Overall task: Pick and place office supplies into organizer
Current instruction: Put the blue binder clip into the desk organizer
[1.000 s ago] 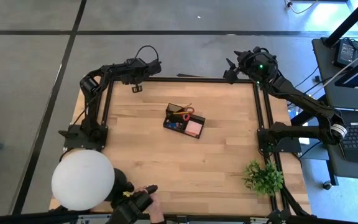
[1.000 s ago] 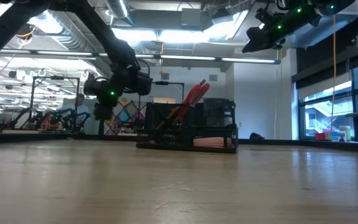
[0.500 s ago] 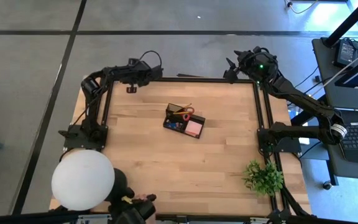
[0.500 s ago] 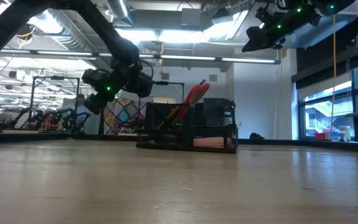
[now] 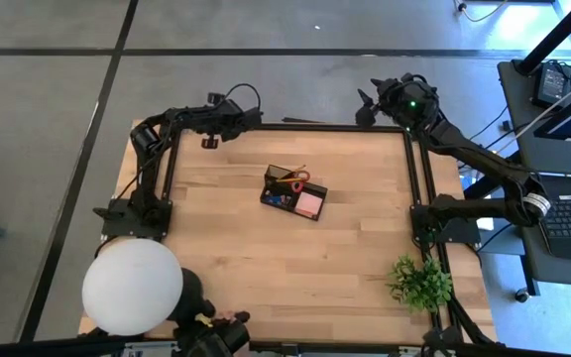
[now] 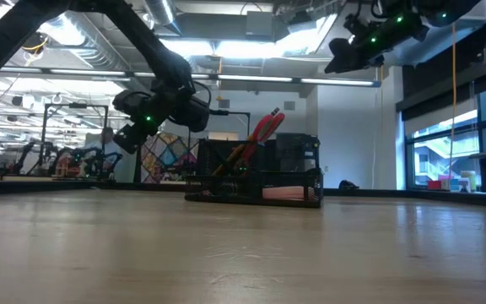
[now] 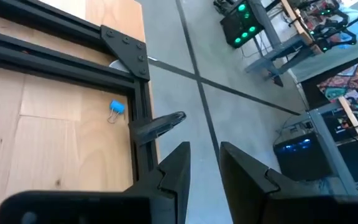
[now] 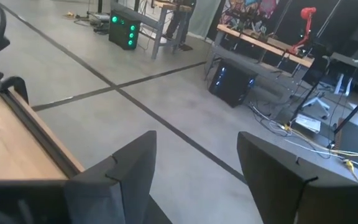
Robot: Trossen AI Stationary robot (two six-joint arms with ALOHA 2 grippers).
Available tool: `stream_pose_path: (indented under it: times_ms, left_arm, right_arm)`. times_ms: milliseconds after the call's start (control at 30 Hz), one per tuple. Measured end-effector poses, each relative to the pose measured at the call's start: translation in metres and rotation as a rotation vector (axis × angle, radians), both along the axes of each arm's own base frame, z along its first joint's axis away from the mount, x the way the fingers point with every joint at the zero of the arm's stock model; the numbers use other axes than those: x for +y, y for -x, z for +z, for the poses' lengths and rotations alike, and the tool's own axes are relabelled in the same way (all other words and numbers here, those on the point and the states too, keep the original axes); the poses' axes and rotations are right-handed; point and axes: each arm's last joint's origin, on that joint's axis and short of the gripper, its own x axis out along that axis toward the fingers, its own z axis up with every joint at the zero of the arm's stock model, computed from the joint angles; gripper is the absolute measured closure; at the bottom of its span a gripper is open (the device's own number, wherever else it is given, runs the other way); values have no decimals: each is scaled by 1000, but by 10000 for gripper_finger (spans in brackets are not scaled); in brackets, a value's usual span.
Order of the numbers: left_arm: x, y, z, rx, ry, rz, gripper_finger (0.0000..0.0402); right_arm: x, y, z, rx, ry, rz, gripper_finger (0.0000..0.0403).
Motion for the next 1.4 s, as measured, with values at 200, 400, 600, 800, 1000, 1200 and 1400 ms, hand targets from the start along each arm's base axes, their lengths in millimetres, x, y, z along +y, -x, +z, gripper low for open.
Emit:
stream_pose_path:
  times_ms: [200, 400, 600, 800, 1000, 1200, 1400]
  left_arm:
    - [6, 6, 0, 33, 29, 3, 320]
    - [11, 14, 1, 66, 59, 13, 320]
    - [13, 17, 1, 121, 102, -14, 320]
    - [11, 15, 1, 116, 101, -16, 320]
    - [16, 22, 0, 72, 122, 33, 320]
    - [14, 20, -1, 37, 147, 37, 320]
    - [10, 19, -2, 5, 204, 47, 320]
  right_arm:
    - [-6, -6, -1, -34, 27, -1, 175]
    - [-11, -10, 2, -67, 78, 0, 175]
    - [-14, -14, 4, -93, 129, 1, 175]
    - [-14, -14, 4, -96, 131, 1, 175]
    - [-14, -14, 2, -80, 114, 0, 175]
    - [-15, -14, 1, -75, 107, 0, 175]
    - [-15, -14, 1, -72, 105, 0, 175]
